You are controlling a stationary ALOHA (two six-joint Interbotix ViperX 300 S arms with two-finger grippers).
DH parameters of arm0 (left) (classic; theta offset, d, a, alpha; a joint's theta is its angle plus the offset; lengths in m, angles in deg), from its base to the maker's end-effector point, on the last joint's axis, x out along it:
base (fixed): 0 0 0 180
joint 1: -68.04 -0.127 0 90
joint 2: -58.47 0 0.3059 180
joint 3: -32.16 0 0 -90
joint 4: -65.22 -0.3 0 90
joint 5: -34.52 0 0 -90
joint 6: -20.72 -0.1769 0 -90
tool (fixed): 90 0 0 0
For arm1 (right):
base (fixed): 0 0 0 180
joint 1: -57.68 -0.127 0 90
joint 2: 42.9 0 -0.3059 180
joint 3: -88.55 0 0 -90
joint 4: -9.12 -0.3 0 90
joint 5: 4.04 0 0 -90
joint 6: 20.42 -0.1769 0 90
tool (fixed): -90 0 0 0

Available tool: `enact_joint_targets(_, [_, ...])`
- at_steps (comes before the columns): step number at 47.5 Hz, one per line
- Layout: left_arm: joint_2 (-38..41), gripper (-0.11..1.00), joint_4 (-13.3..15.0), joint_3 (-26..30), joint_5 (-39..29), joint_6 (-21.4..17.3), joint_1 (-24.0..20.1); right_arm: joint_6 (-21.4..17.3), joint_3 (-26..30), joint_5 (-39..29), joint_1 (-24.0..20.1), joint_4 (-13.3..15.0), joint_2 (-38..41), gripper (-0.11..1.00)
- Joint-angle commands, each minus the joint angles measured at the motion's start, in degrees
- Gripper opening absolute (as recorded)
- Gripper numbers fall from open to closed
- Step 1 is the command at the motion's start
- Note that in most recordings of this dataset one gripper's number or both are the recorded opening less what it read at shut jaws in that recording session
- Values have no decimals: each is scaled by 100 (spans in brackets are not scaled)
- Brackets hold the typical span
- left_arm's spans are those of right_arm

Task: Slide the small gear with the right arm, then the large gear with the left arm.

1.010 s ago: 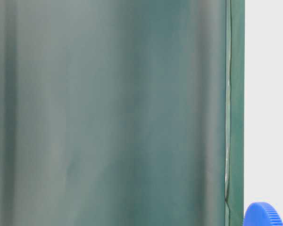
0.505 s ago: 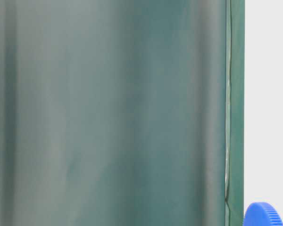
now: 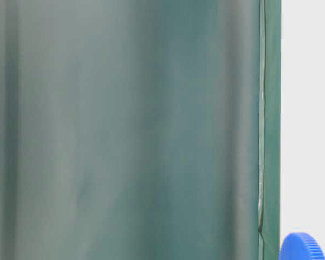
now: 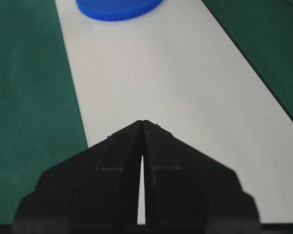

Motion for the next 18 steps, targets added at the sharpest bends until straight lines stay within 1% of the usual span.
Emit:
enact_joint_targets(1, [9, 0, 0, 35, 123, 0, 132, -9, 62, 35, -9, -18, 9, 50])
enact_joint_targets(8, [18, 0, 0, -9, 123, 0, 290, -9, 26, 132, -26, -9, 0, 50])
enact_joint_targets(18, [9, 0, 0, -44, 185, 9, 545, 35, -53, 571, -132, 18, 9, 50])
